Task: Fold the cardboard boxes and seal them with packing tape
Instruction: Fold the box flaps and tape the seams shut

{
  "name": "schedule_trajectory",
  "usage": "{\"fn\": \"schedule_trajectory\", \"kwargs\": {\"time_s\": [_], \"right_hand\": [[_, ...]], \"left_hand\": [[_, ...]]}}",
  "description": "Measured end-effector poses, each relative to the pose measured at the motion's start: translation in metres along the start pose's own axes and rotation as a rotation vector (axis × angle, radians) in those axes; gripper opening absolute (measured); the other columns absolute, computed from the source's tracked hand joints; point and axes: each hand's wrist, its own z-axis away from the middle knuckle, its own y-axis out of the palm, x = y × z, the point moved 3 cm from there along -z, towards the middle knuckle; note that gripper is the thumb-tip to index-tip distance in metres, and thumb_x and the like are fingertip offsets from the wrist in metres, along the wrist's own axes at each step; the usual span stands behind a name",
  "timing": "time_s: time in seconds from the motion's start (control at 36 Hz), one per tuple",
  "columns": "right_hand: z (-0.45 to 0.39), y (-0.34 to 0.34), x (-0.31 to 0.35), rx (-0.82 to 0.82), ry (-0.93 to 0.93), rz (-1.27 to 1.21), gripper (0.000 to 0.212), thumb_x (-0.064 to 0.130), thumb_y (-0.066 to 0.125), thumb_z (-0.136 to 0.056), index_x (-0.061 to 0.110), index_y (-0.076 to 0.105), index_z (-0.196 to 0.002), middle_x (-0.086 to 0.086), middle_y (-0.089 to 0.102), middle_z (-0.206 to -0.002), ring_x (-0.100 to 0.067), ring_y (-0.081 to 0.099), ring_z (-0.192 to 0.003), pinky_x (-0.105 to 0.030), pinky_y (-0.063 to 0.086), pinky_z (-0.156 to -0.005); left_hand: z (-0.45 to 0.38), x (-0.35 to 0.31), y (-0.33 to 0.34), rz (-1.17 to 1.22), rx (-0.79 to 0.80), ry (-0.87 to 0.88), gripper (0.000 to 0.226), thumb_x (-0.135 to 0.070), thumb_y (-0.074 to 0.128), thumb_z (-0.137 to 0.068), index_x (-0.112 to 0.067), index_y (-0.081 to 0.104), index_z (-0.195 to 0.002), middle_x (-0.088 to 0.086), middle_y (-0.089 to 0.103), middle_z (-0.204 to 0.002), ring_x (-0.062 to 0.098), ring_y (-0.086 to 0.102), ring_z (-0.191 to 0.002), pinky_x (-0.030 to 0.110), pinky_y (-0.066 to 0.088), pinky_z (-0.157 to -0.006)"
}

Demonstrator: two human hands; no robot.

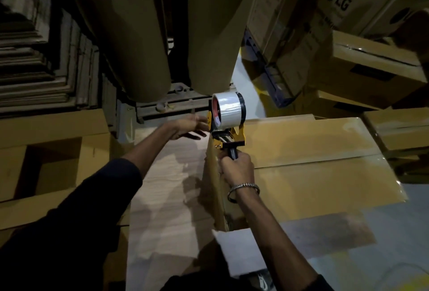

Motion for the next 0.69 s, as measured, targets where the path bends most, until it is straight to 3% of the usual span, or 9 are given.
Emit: {"fn": "schedule_trajectory", "kwargs": {"time_s": [0.06, 0.11, 0.22, 0.31, 0.39, 0.44, 0.56, 0.69], "right_hand": [[-0.002, 0.0, -0.001, 0.003, 0.003, 0.005, 0.025, 0.037, 0.06, -0.073, 0.013, 0.068, -0.076, -0.009, 0.07, -0.069, -0.039, 0.067, -0.071, -0.048, 0.059, -0.063], [-0.004, 0.0, -0.003, 0.006, 0.011, 0.004, 0.023, 0.035, 0.062, -0.073, 0.013, 0.069, -0.076, -0.007, 0.071, -0.068, -0.038, 0.068, -0.071, -0.049, 0.059, -0.063], [-0.009, 0.003, -0.009, 0.022, 0.029, -0.003, 0.023, 0.033, 0.062, -0.069, 0.016, 0.072, -0.081, -0.006, 0.073, -0.07, -0.037, 0.069, -0.07, -0.05, 0.059, -0.062], [-0.007, 0.002, -0.009, 0.037, 0.037, -0.03, 0.019, 0.03, 0.063, -0.073, 0.015, 0.073, -0.081, -0.007, 0.074, -0.071, -0.037, 0.07, -0.07, -0.041, 0.052, -0.057], [-0.004, 0.001, -0.007, 0.049, 0.047, -0.084, 0.013, 0.031, 0.067, -0.075, 0.022, 0.075, -0.077, -0.003, 0.074, -0.067, -0.026, 0.066, -0.062, -0.036, 0.048, -0.058], [-0.003, 0.001, -0.006, 0.06, 0.057, -0.114, 0.014, 0.032, 0.065, -0.071, 0.028, 0.077, -0.078, -0.001, 0.072, -0.064, -0.023, 0.064, -0.061, -0.037, 0.048, -0.058], [-0.003, 0.0, -0.006, 0.093, 0.063, -0.147, 0.017, 0.028, 0.063, -0.068, 0.024, 0.077, -0.076, 0.002, 0.07, -0.062, -0.022, 0.064, -0.064, -0.04, 0.048, -0.062], [-0.002, -0.002, -0.004, 0.13, 0.055, -0.108, 0.014, 0.028, 0.064, -0.068, 0.027, 0.076, -0.076, 0.003, 0.069, -0.061, -0.021, 0.063, -0.064, -0.04, 0.049, -0.062]], "left_hand": [[0.002, 0.014, 0.008, 0.063, -0.067, 0.0, 0.023, -0.02, 0.056, -0.106, -0.027, 0.065, -0.126, -0.002, 0.075, -0.116, 0.02, 0.072, -0.109, 0.037, 0.058, -0.091], [0.004, 0.023, 0.015, 0.142, -0.167, 0.052, 0.021, -0.014, 0.062, -0.103, -0.025, 0.068, -0.12, 0.0, 0.075, -0.112, 0.022, 0.072, -0.109, 0.036, 0.057, -0.091], [0.011, 0.022, 0.022, 0.339, -0.331, 0.2, 0.028, 0.005, 0.058, -0.099, -0.016, 0.073, -0.112, 0.0, 0.077, -0.098, 0.015, 0.072, -0.092, 0.032, 0.055, -0.086], [0.022, 0.016, 0.027, 0.418, -0.3, 0.279, 0.027, -0.001, 0.052, -0.105, -0.01, 0.071, -0.122, 0.005, 0.075, -0.106, 0.015, 0.072, -0.096, 0.032, 0.056, -0.091], [0.028, 0.015, 0.043, 0.33, -0.21, 0.305, 0.025, -0.008, 0.053, -0.107, -0.019, 0.072, -0.119, -0.005, 0.076, -0.112, 0.006, 0.071, -0.104, 0.025, 0.057, -0.093], [0.028, 0.017, 0.055, 0.353, -0.2, 0.305, 0.024, -0.013, 0.052, -0.109, -0.027, 0.07, -0.117, -0.013, 0.076, -0.111, 0.001, 0.07, -0.105, 0.024, 0.054, -0.092], [0.03, 0.025, 0.067, 0.393, -0.24, 0.314, 0.02, -0.026, 0.052, -0.11, -0.031, 0.066, -0.124, -0.015, 0.073, -0.119, -0.002, 0.064, -0.115, 0.019, 0.047, -0.094], [0.027, 0.03, 0.075, 0.403, -0.247, 0.29, 0.024, -0.043, 0.048, -0.11, -0.035, 0.064, -0.126, -0.006, 0.068, -0.134, 0.015, 0.056, -0.134, 0.039, 0.038, -0.106]]}}
